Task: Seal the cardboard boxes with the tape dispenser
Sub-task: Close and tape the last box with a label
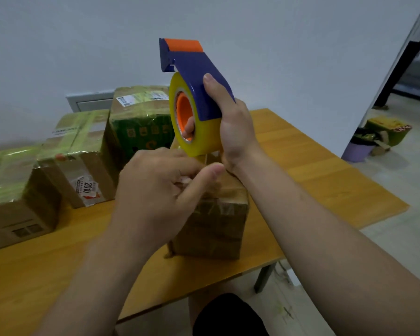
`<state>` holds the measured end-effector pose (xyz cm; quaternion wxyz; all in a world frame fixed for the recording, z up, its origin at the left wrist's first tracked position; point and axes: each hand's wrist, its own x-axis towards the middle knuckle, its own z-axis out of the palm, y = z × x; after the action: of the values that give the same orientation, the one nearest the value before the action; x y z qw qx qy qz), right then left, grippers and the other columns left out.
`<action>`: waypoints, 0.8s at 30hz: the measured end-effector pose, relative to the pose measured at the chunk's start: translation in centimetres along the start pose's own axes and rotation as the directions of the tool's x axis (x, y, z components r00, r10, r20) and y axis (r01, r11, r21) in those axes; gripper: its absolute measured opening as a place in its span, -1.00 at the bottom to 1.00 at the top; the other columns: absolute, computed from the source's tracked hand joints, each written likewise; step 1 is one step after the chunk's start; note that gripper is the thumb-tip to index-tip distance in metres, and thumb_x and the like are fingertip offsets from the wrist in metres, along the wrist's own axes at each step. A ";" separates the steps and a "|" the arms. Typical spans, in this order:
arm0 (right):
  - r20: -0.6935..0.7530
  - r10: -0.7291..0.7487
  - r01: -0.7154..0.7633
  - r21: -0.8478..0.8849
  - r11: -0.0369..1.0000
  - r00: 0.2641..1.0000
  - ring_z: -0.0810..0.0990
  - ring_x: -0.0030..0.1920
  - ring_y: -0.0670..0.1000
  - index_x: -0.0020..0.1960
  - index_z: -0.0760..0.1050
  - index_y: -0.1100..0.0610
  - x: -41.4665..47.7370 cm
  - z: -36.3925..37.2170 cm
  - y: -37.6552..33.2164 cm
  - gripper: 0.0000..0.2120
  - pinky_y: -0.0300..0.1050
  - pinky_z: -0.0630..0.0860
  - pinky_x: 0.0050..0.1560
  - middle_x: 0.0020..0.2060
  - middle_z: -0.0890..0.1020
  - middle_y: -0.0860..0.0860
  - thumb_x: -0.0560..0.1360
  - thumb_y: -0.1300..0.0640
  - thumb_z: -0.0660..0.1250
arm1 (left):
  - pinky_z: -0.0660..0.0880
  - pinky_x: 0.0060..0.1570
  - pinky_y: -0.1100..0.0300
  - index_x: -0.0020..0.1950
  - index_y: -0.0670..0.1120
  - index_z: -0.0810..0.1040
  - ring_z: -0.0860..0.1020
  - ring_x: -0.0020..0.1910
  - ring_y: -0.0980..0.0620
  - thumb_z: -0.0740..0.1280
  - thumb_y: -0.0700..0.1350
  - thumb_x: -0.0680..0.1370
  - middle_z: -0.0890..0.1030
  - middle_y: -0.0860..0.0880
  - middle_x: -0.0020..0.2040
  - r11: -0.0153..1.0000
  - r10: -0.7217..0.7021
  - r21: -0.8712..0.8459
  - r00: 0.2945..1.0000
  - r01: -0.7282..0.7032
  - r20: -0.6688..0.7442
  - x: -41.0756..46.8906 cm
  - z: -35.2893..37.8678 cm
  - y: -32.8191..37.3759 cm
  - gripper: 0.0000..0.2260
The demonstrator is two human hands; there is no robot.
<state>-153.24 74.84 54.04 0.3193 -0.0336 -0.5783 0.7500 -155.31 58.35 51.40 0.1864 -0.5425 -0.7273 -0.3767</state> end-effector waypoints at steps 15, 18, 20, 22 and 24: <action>0.028 -0.019 0.018 0.031 0.999 0.999 0.64 -0.36 0.11 0.02 0.64 0.24 0.2 -0.3 0.0 -0.65 -0.10 0.61 -0.31 -0.31 0.66 0.21 0.63 -0.06 0.30 | 0.57 0.08 -0.07 0.12 0.15 0.75 0.58 0.17 0.00 0.45 0.17 0.52 0.70 0.23 0.06 0.937 0.192 -0.349 0.886 -0.037 0.422 2.3 -0.5 -3.8 -0.77; 0.032 -0.021 0.020 0.041 0.999 0.999 0.65 -0.35 0.10 -0.04 0.67 0.14 0.3 -0.4 0.1 -0.71 -0.09 0.62 -0.30 -0.29 0.67 0.18 0.62 -0.05 0.32 | 0.60 0.08 -0.04 0.11 0.09 0.75 0.61 0.19 0.00 0.48 0.12 0.51 0.72 0.22 0.07 0.924 0.209 -0.374 0.925 -0.081 0.317 1.3 0.3 -4.0 -0.77; 0.029 -0.016 0.016 0.029 0.999 0.999 0.65 -0.35 0.14 0.03 0.65 0.26 0.4 -0.4 0.1 -0.63 -0.04 0.64 -0.26 -0.29 0.67 0.22 0.62 -0.07 0.31 | 0.61 0.11 -0.01 0.14 0.07 0.73 0.63 0.23 0.06 0.47 0.09 0.53 0.73 0.20 0.11 0.924 0.210 -0.366 0.944 -0.108 0.253 0.6 0.7 -4.0 -0.77; 0.026 -0.009 0.009 0.007 1.000 1.000 0.64 -0.35 0.16 0.10 0.60 0.36 0.4 -0.5 0.1 -0.54 0.01 0.65 -0.23 -0.31 0.66 0.25 0.63 -0.08 0.29 | 0.60 0.17 0.03 0.19 0.07 0.70 0.60 0.29 0.10 0.43 0.09 0.56 0.71 0.18 0.18 0.933 0.230 -0.326 0.950 -0.153 0.212 0.1 0.9 -4.1 -0.76; 0.023 0.001 -0.001 0.003 1.000 1.000 0.64 -0.34 0.17 0.13 0.58 0.38 0.4 -0.5 0.1 -0.52 0.02 0.64 -0.21 -0.30 0.66 0.25 0.64 -0.08 0.28 | 0.57 0.21 -0.03 0.25 0.11 0.66 0.55 0.37 0.09 0.38 0.12 0.60 0.67 0.18 0.27 0.946 0.257 -0.251 0.947 -0.206 0.190 -0.5 1.0 -4.2 -0.74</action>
<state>-153.43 75.43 53.93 0.3123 -0.0245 -0.5808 0.7514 -158.88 58.20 48.95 0.0843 -0.6809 -0.6260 -0.3705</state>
